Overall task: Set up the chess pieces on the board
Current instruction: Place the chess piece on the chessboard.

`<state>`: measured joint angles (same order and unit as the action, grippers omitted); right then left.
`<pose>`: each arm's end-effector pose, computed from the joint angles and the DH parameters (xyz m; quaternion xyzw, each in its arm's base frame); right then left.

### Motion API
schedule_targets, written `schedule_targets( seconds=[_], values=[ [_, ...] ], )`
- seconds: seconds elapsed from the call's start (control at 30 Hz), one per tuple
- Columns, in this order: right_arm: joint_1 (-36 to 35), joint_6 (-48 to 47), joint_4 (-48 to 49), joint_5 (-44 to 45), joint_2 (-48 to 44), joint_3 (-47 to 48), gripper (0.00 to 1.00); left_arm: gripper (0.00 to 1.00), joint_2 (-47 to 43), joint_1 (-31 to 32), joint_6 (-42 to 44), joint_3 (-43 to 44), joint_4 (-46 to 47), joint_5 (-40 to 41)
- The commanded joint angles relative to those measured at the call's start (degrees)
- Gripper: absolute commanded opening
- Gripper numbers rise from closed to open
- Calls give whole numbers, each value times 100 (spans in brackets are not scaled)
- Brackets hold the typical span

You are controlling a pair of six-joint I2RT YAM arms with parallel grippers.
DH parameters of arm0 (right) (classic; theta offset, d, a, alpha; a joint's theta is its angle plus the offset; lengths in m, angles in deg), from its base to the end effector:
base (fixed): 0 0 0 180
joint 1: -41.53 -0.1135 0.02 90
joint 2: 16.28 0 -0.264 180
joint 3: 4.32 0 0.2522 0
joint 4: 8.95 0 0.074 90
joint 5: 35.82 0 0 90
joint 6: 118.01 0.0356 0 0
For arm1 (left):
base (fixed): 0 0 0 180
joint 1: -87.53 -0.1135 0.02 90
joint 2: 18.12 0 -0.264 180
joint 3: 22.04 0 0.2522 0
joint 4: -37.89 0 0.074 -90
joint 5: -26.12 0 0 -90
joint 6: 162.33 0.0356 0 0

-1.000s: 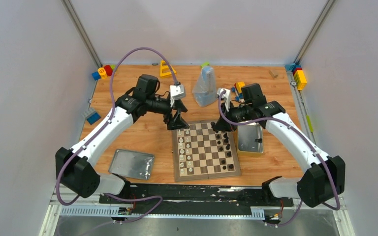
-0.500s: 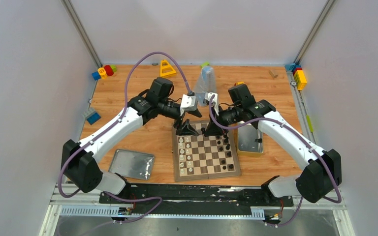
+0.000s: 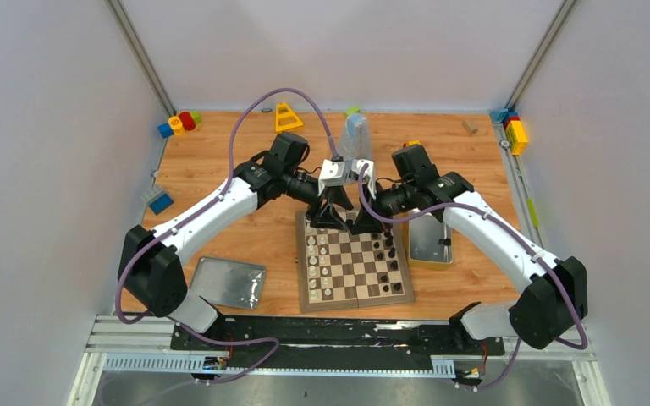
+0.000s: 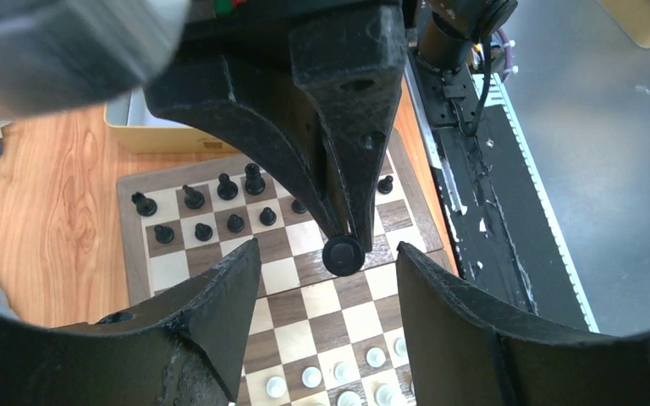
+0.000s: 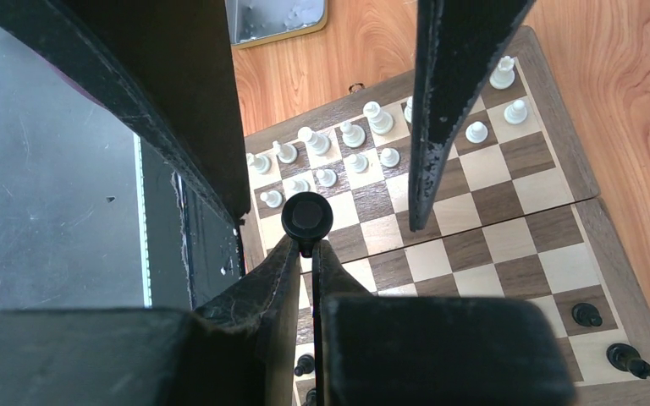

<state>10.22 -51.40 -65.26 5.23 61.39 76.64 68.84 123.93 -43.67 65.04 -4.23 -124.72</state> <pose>0.2201 0.1653 0.3081 -0.5133 0.7063 0.4119 0.2608 0.2440 -0.2185 0.3165 0.5973 0.5534 -0.4852 0.3187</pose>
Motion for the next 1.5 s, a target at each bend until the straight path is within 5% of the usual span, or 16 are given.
schedule_targets(
  seconds=[0.0, 1.17, 1.37, 1.47],
  values=[
    [-43, 19, 225, -6, -179, 120, 0, 66, 37, 58, -271, 257, 176, -234],
    [-69, 37, 264, 205, -243, 65, 0, 33, 269, 110, -89, 450, -203, -356],
    [-61, 75, 263, 519, -282, 149, 5, 20, 217, 111, 140, 520, -506, -346],
    [-44, 64, 264, 806, -367, 236, 12, 1, 155, 109, 117, 513, -547, -251]
  ],
)
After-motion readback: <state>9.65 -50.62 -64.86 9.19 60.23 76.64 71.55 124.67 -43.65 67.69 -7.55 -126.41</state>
